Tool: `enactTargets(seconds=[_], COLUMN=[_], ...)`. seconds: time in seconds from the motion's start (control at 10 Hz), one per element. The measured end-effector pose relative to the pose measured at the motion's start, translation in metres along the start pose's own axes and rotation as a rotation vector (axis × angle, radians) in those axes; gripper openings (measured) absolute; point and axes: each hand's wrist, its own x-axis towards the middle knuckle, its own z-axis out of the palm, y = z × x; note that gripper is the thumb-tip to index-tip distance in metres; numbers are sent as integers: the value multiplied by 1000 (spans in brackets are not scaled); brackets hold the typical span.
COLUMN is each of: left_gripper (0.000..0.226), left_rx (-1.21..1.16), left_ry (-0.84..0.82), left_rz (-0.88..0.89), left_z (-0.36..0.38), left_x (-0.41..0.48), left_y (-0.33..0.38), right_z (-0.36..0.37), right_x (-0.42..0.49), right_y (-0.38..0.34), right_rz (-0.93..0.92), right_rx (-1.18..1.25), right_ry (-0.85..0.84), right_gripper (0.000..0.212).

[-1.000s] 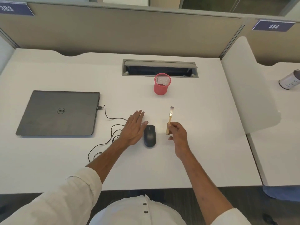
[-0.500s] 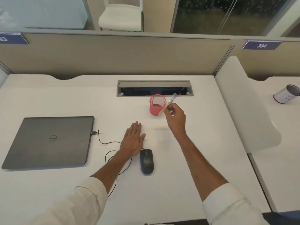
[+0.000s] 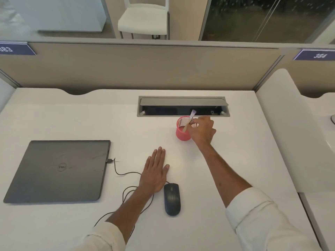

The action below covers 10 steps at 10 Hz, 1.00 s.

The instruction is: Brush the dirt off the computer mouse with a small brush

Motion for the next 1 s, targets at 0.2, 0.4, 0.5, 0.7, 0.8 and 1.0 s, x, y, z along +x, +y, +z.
enactTargets(seconds=[0.2,0.4,0.5,0.7,0.8,1.0], left_gripper=[68,67,67,66,66,66], left_rx=[30,34,47,32,19,20], left_ry=[-15,-33,-47,-56,-95,-147], left_rz=[-4,-6,-5,-12,-16,-29], left_z=[2,-1,-2,-4,-10,-25], left_x=[1,2,2,2,2,3], left_y=[-1,0,-1,0,2,10], right_z=[7,10,10,6,3,-7], right_x=[9,11,9,4,-3,-31], right_y=[-3,-4,-6,-3,-1,12], right_rz=[-6,32,40,4,-25,-77], right_rx=[-84,-112,-82,-29,-14,56], right_ry=[-59,-109,-103,-79,-62,81], right_gripper=[37,49,43,27,25,30])
